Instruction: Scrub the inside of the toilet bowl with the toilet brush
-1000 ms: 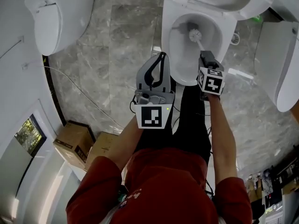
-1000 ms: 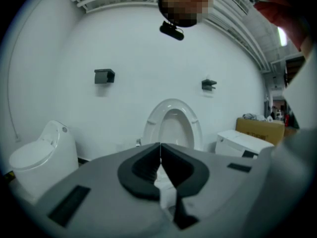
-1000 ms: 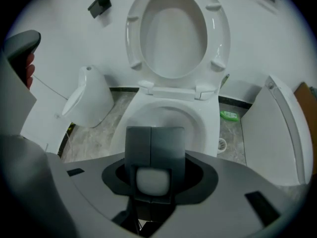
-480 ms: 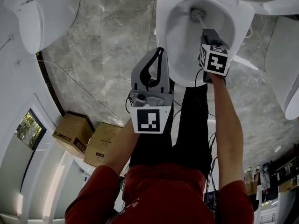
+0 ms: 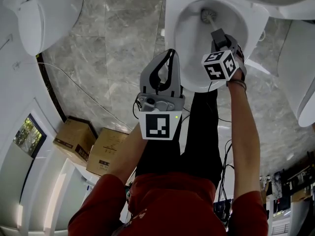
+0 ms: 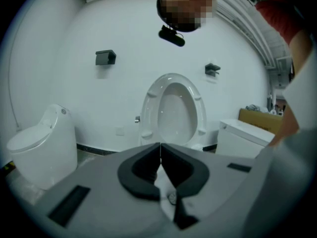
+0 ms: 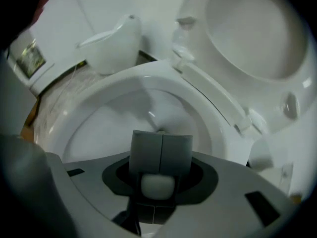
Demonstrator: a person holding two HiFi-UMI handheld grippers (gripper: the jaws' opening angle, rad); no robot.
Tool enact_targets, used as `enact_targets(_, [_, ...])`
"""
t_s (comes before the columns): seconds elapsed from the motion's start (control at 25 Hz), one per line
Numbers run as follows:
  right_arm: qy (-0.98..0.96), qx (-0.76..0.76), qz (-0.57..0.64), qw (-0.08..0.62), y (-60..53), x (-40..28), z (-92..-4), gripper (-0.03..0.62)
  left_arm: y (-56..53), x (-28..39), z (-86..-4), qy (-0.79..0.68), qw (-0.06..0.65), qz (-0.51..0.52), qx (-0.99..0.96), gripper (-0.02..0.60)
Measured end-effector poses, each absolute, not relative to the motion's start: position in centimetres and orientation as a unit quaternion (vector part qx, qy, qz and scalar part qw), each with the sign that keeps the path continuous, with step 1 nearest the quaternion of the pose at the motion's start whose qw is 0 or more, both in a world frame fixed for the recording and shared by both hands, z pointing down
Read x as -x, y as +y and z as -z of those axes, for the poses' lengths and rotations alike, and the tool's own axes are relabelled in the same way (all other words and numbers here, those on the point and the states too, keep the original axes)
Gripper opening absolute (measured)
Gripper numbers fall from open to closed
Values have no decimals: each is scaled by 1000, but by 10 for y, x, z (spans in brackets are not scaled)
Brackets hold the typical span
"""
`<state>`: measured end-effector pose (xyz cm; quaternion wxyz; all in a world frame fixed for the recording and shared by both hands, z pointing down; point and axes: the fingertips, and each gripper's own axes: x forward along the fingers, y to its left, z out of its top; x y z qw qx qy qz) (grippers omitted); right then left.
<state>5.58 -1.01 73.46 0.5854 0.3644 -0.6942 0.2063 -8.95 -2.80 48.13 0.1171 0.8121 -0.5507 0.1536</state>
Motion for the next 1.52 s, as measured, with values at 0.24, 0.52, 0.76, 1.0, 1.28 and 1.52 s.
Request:
enact_targets(0.24, [-713,-291,-99,630,1,-42,-743,166,-24,91,-482,-549,120,-158,-812,-2])
enact_targets(0.52, [-437,-568,-652,250,2,-90,-744,161,-23,95,-482,-554,124,-155,-809,-2])
enact_targets(0.76, [-565,-503,-493,430,7,-78,-746,160,-23,92,-481,-551,123,-155,-811,-2])
enact_targets(1.0, [-686,-189,42,702,15,-53,-756,161,-23,93,-477,-550,116,-158,-812,-2])
enact_targets(1.28, [-687,-296,-195,634,18,-92,-738,160,-22,92,-463,-549,111,-154,-814,-2])
enact_targets(1.52, [-705,-322,-132,619,25,-129,-681,156,-21,94,-450,-547,102,-157,-816,-2])
